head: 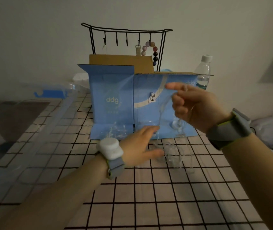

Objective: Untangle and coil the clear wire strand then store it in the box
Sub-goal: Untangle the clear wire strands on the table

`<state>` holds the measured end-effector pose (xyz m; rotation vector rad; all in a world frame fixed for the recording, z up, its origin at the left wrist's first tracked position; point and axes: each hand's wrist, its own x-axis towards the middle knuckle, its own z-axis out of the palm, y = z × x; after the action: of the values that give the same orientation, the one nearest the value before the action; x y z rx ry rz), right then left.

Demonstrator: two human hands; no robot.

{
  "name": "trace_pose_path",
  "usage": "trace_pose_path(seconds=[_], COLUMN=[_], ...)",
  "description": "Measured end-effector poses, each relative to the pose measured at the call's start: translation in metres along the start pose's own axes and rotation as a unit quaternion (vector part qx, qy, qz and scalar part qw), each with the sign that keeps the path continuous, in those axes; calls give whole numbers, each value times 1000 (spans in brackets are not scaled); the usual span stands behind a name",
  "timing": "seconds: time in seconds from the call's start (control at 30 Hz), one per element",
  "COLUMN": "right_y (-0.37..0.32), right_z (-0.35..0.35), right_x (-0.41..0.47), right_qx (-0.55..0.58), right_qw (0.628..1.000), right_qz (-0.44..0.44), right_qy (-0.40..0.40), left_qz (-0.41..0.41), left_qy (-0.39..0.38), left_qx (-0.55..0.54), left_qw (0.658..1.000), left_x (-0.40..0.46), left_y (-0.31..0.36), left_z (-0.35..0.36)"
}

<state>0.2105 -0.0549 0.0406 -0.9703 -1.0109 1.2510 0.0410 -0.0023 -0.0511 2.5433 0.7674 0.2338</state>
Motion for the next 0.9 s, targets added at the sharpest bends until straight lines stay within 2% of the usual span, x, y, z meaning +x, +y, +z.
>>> trace_pose_path(seconds=[0.07,0.13,0.23,0.33,0.43,0.53,0.57,0.6,0.63,0.67,0.7,0.77,0.8,0.83,0.9], right_y=[-11,-18,-14,-7,-1,8,12,16,19,19,19,17,18,20,24], right_z=[4,8,12,15,14,14,11,9,9,12,15,24,30,35,39], right_x=[2,3,-2,-5,-1,3,4,5,6,4,3,2,2,2,4], right_qx=[55,60,-69,-229,-412,-557,-609,-656,-678,-662,-609,-481,-462,-476,-514], right_qw=[998,997,996,973,909,826,788,750,732,747,790,873,881,870,836], right_qz=[-28,-41,-48,-15,19,78,88,80,48,0,-45,-88,-96,-119,-189], right_qy=[-1,14,38,32,55,23,16,24,45,60,57,-2,-30,-45,-23], left_qz=[-41,-62,-73,-70,-69,-36,-20,-7,5,17,27,44,51,55,57], left_qy=[-69,-83,-81,-78,-25,96,133,153,161,164,169,181,186,192,208], left_qx=[113,210,226,214,139,37,3,-33,-72,-107,-133,-149,-145,-138,-134], left_qw=[990,972,968,971,988,994,991,988,984,980,976,971,971,970,967], left_x=[2,2,-1,-4,-5,-11,-14,-17,-20,-21,-22,-21,-20,-19,-17], left_y=[-10,-27,-45,-56,-60,-46,-39,-32,-25,-20,-15,-5,0,3,10], left_z=[11,17,12,3,-7,-31,-39,-47,-53,-59,-63,-71,-74,-76,-79])
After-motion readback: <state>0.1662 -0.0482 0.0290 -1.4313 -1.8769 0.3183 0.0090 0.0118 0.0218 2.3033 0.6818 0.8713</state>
